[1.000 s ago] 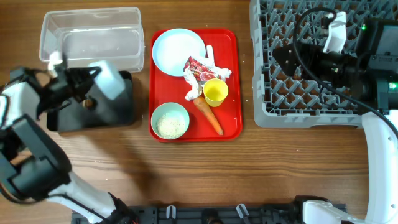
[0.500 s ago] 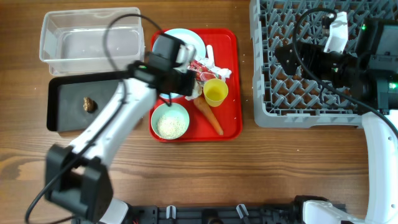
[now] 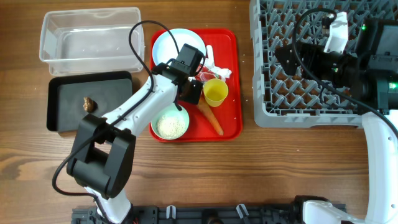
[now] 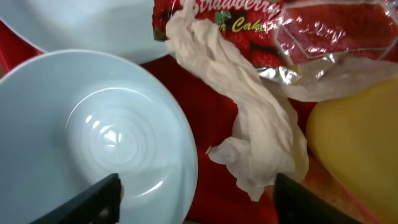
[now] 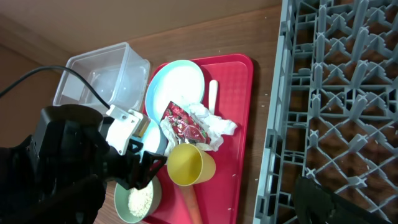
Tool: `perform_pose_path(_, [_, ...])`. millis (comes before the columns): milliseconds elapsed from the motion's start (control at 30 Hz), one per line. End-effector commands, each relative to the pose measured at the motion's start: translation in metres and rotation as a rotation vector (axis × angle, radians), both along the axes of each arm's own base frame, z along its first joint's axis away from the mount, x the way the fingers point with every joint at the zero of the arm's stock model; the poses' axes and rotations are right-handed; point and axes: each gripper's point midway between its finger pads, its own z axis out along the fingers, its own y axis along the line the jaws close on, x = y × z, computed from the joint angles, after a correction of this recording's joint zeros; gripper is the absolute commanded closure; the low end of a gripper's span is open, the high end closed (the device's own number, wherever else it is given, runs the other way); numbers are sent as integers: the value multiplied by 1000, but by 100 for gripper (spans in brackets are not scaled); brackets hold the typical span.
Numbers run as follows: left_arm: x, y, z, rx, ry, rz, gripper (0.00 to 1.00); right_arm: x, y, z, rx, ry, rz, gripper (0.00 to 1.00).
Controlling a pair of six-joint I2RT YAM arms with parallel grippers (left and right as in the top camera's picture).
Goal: Sort waste into correct bins and load items into the dishwasher rack
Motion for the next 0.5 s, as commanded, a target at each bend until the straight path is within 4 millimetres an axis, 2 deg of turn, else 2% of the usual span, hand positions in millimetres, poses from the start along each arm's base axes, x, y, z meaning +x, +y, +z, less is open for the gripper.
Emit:
perform_pose_path(0, [10,-1,46,-20,-66,17,18,3,0,2,-12,-7,1,0])
perform_pose_path(100, [-2,-6,85,-70,-56,-4,19,3,0,2,-12,-7,1,0])
perform_pose_path(167, [-18,-10,93,-105,-18,-28,21,3,0,2,-12,-7,1,0])
perform_pose_path(233, [-40,-15,86,-112,72,-56,25,2,0,1,-12,-3,1,0])
perform_pose_path(400, [-93,-25,39,-88,280,-112,32,0,0,-1,-11,12,1,0])
perform_pose_path(467, [-106,-24,23,-74,315,-86,32,-1,0,-2,-11,16,1,0])
